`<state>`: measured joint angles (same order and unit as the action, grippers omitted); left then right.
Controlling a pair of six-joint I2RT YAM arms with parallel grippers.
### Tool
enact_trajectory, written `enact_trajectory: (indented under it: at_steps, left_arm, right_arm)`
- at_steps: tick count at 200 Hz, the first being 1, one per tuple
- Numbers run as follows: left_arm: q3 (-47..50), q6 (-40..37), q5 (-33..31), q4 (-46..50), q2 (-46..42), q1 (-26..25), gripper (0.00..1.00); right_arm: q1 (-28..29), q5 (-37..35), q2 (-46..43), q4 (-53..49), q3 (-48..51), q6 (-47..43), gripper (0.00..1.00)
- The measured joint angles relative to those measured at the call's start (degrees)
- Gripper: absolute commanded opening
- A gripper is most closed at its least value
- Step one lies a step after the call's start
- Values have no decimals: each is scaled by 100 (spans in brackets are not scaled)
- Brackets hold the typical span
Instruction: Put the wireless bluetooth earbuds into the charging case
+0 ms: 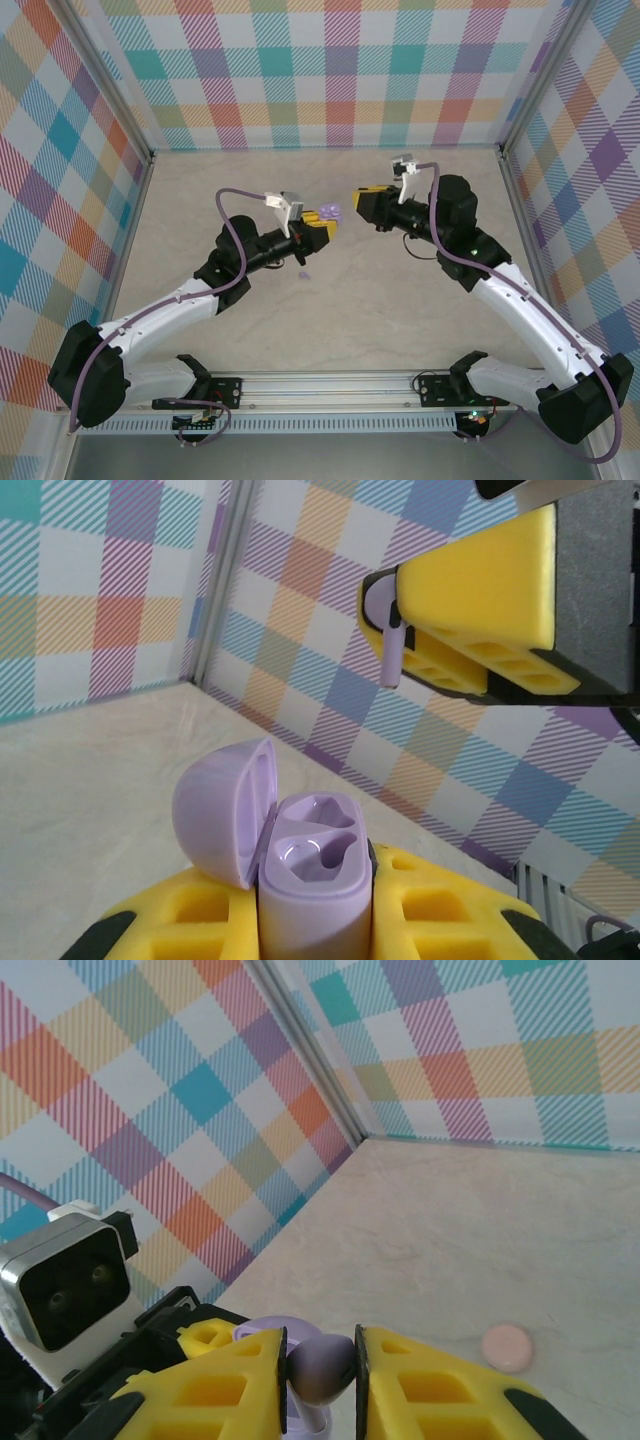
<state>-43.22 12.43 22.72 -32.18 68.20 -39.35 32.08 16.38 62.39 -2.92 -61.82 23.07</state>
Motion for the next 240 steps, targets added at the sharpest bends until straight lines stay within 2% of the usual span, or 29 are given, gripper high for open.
enact_trajectory:
  at_steps: [62,240]
  left_arm:
    - [2,0,136,-396,94,-72,5]
    - [-35,153,186,-400,162,-107,5]
  right_arm:
    - [238,179,13,170,-42,2,23]
    - [516,210,273,177,-162,-153,23]
